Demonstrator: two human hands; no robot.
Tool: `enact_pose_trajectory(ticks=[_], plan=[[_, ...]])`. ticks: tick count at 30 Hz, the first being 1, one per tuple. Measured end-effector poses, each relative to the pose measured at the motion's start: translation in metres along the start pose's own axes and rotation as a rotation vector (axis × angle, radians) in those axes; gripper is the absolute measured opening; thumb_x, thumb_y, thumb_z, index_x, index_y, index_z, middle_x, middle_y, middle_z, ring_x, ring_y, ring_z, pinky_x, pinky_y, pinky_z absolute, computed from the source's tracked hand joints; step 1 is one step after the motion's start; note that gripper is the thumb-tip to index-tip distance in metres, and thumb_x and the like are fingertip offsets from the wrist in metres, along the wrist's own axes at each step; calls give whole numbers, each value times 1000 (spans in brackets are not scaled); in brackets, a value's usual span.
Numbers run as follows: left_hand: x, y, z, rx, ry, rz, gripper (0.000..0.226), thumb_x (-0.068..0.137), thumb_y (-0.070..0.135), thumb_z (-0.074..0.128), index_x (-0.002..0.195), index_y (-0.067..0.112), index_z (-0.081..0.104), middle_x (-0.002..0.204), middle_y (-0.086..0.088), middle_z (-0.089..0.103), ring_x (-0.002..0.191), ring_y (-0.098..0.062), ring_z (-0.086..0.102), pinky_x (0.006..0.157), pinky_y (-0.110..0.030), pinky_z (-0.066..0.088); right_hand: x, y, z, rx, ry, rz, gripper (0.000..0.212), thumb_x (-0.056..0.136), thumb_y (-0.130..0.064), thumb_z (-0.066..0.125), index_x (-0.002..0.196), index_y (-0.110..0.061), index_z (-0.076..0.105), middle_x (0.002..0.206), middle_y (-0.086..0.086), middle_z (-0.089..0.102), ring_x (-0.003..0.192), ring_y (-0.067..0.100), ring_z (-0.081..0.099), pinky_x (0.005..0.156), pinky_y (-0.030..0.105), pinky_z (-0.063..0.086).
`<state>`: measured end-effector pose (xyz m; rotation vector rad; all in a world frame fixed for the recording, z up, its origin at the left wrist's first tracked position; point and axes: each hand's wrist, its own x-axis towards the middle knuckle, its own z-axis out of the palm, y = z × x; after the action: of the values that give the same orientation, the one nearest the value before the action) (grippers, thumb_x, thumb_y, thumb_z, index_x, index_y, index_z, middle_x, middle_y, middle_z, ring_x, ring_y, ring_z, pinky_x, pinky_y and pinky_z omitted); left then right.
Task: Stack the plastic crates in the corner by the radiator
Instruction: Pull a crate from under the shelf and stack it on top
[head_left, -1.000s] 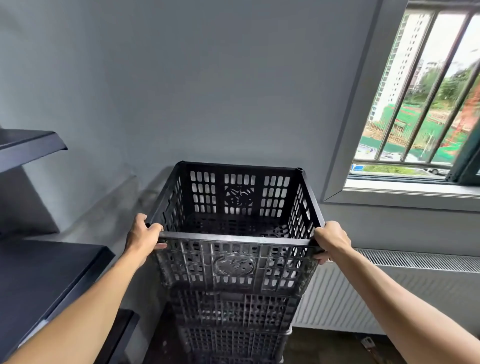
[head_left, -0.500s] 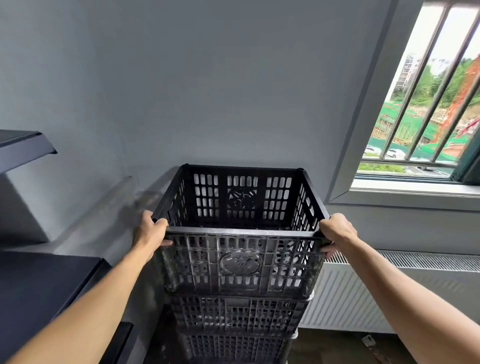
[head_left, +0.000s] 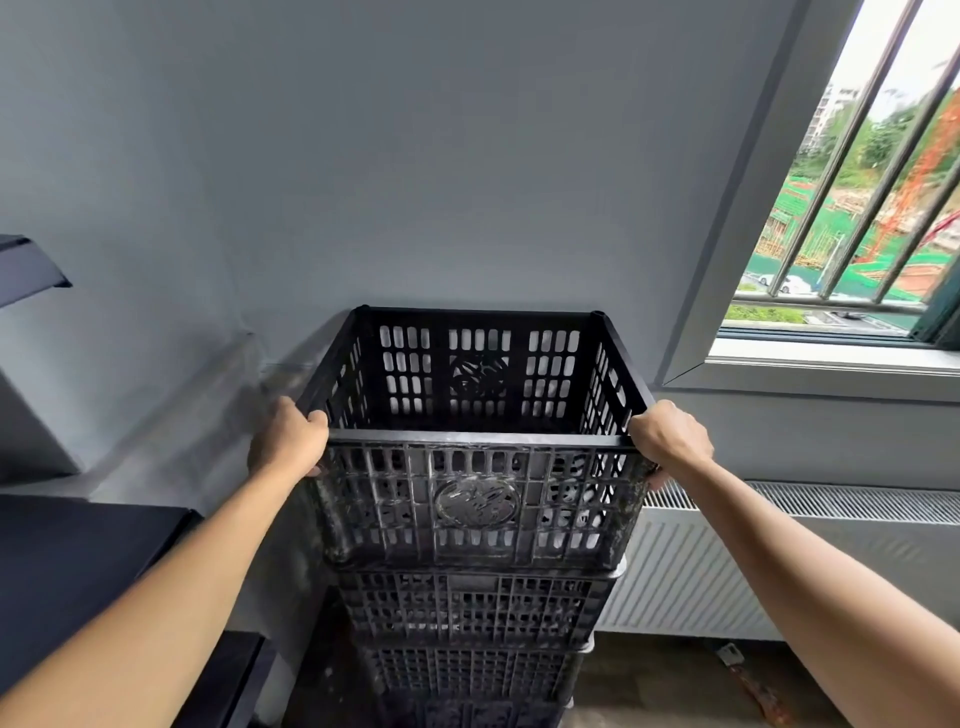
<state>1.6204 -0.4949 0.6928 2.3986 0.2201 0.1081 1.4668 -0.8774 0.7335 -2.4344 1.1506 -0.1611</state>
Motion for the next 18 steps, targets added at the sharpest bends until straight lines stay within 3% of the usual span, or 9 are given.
enact_pose_trajectory(ticks=[3,5,7,9,11,13,16,18], plan=[[-6,9,2,227,77,35,41,96,29,35,125,2,42,122,-25,58,104,-42,61,82,-42,48,6,1,5,-27,8,5,31,79,-22,40,100,-8,58,87,13,70,43,31,69,58,29,48],[-12,13,5,301,104,113,47,98,29,34,134,0,41,137,-26,47,124,-43,47,101,-52,40,7,1,6,-36,35,8,38,77,-22,39,106,-7,58,97,16,71,68,36,74,73,33,55],[-18,16,12,388,143,272,45,99,30,35,135,5,46,148,-23,38,140,-40,30,116,-60,15,7,2,8,-63,85,-19,40,84,-22,40,114,-5,59,113,21,69,99,40,68,87,37,50],[-25,20,25,410,135,453,43,103,31,31,130,10,56,151,-16,40,148,-32,20,117,-56,-7,8,3,9,-97,146,-63,38,94,-25,38,119,-3,57,122,24,66,113,41,62,90,40,46],[-32,25,35,379,114,597,49,105,35,26,116,14,68,138,-7,58,145,-25,32,120,-53,-4,8,3,11,-145,214,-135,44,101,-32,34,121,0,57,126,25,62,117,42,57,93,44,44],[-39,29,39,327,97,686,53,105,41,28,106,16,74,123,-2,68,136,-22,45,119,-47,13,7,3,14,-222,288,-242,50,103,-38,33,121,2,58,127,26,59,117,43,52,95,46,42],[-47,32,39,288,12,763,64,100,58,20,98,21,73,109,4,71,120,-20,55,101,-44,34,0,-3,24,-291,346,-422,51,105,-40,30,114,-4,65,122,22,60,111,39,50,96,46,40],[-54,38,41,326,-66,813,73,94,69,11,101,27,71,104,9,70,112,-16,55,92,-41,34,-12,-13,31,-280,310,-548,54,106,-42,27,105,-8,70,117,18,65,108,35,53,95,44,42]])
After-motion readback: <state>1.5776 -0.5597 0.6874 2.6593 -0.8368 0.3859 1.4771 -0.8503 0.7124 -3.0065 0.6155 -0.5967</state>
